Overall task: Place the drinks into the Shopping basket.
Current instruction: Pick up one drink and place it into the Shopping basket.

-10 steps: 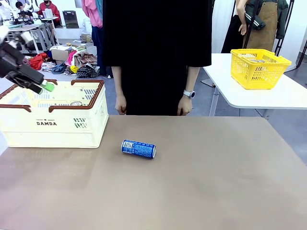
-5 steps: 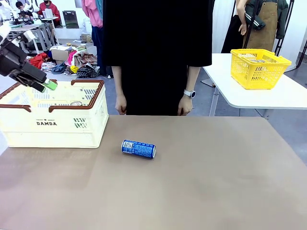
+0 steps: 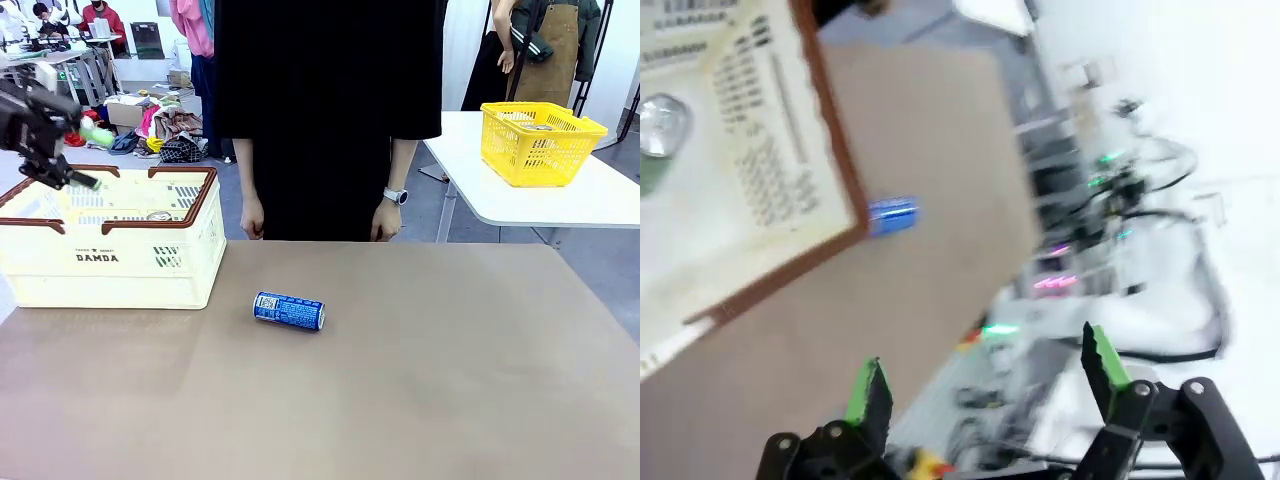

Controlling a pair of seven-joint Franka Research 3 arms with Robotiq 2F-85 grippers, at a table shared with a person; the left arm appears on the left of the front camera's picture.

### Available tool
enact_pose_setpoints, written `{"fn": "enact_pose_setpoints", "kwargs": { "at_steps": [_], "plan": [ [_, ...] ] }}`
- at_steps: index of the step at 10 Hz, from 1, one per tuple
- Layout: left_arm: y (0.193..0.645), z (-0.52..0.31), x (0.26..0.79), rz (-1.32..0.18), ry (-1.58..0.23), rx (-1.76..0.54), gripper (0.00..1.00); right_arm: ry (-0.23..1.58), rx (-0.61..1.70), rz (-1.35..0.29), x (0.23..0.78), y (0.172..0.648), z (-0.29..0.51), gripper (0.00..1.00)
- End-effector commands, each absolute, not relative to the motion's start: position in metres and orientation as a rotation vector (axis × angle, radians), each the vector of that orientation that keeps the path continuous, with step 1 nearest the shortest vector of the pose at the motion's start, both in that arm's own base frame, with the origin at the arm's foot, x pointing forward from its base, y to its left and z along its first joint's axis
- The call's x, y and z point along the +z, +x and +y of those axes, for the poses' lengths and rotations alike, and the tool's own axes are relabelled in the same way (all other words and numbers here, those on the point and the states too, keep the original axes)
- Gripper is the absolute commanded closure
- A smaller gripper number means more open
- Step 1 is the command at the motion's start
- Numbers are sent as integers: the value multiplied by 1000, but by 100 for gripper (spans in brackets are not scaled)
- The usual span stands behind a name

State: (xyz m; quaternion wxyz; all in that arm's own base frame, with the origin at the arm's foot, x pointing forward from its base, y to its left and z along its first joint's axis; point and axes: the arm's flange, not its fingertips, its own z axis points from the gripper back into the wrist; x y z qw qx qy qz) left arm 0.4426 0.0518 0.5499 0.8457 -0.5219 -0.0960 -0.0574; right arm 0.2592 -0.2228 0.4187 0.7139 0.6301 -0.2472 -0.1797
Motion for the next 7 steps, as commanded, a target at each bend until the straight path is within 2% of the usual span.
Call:
{"fn": "enact_pose_setpoints", "kwargs": {
  "at_steps": [1,2,4,5,6,7],
  "plan": [
    [433,69,555,-319,-1488,102,0,1401,-393,-552,421,259,-223,0],
    [431,75,550,-363,-1549,117,0,1401,-393,-552,421,259,-223,0],
    [431,83,532,-328,-1546,9,0,1401,-393,-552,421,259,-223,0],
    [436,86,524,-285,-1422,-65,0,1401,-393,-552,421,259,-223,0],
    [431,90,544,-328,-1544,92,0,1401,-393,-552,421,259,-223,0],
    [431,90,544,-328,-1544,92,0,1401,-393,-552,421,259,-223,0]
  ]
}}
